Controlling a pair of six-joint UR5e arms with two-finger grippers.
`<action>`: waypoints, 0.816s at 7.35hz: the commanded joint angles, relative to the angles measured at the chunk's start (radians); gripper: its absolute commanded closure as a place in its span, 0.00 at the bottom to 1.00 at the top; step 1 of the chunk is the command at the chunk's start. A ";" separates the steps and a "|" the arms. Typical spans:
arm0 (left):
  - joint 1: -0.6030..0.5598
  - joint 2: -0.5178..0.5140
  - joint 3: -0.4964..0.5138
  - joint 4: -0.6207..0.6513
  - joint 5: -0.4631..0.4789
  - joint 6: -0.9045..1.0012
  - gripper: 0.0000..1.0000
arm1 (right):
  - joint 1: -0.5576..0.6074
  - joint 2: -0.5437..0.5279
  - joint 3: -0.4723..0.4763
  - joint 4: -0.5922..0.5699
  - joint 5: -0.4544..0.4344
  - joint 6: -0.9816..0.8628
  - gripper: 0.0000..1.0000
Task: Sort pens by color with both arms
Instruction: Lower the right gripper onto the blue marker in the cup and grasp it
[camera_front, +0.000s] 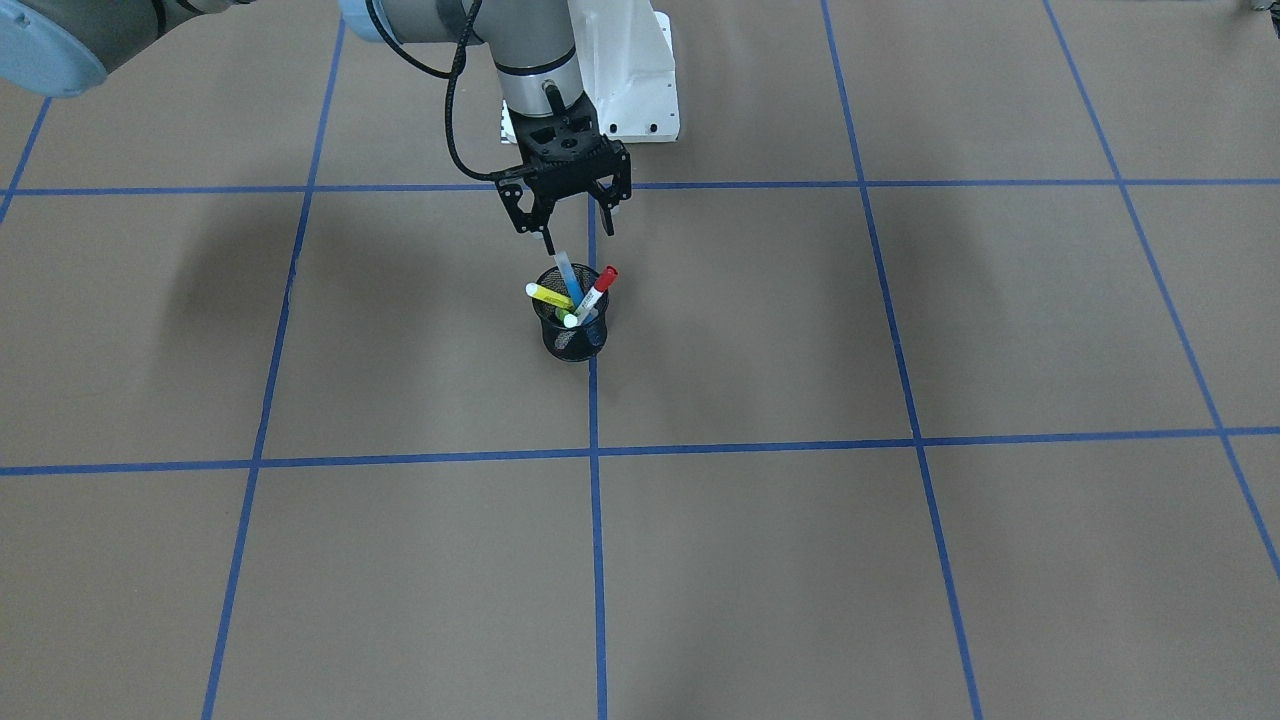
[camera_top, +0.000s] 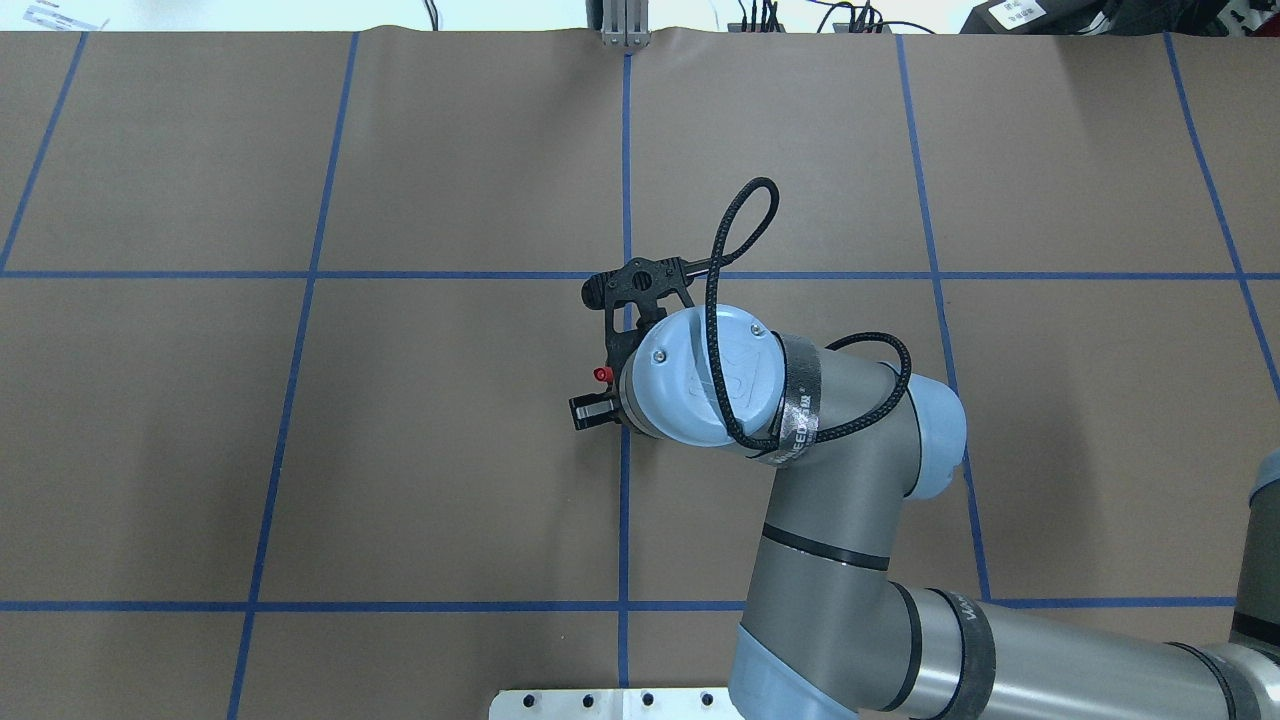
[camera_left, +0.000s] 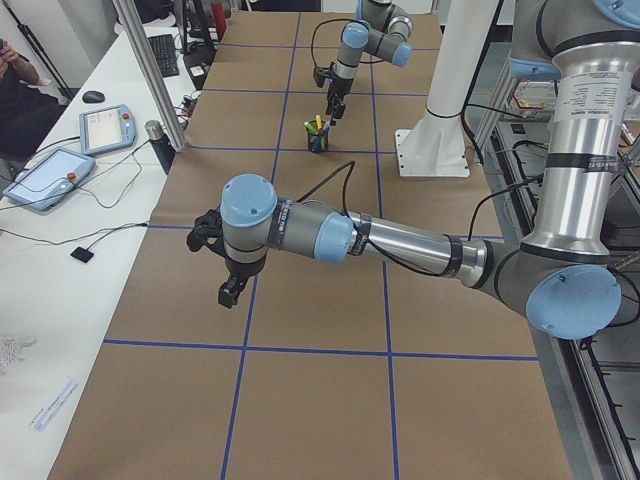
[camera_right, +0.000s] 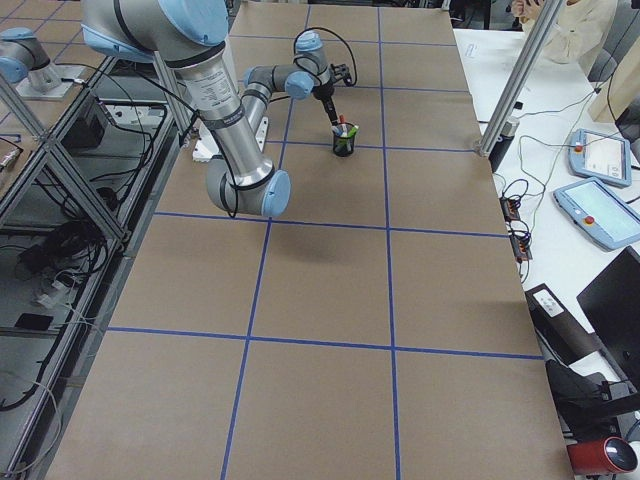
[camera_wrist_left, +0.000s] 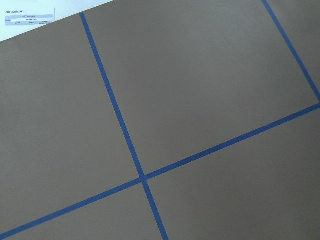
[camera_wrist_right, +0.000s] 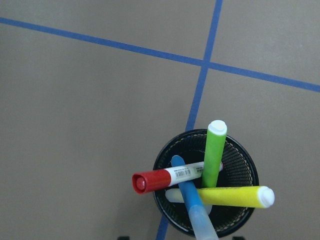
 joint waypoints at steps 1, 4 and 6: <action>0.000 -0.006 0.006 0.000 0.000 0.000 0.00 | 0.015 -0.022 -0.007 0.040 0.040 -0.078 0.25; 0.001 -0.011 0.013 0.000 0.000 0.000 0.00 | 0.033 -0.048 -0.009 0.095 0.070 -0.086 0.26; 0.001 -0.012 0.013 -0.002 0.000 0.000 0.00 | 0.041 -0.047 -0.029 0.106 0.071 -0.083 0.32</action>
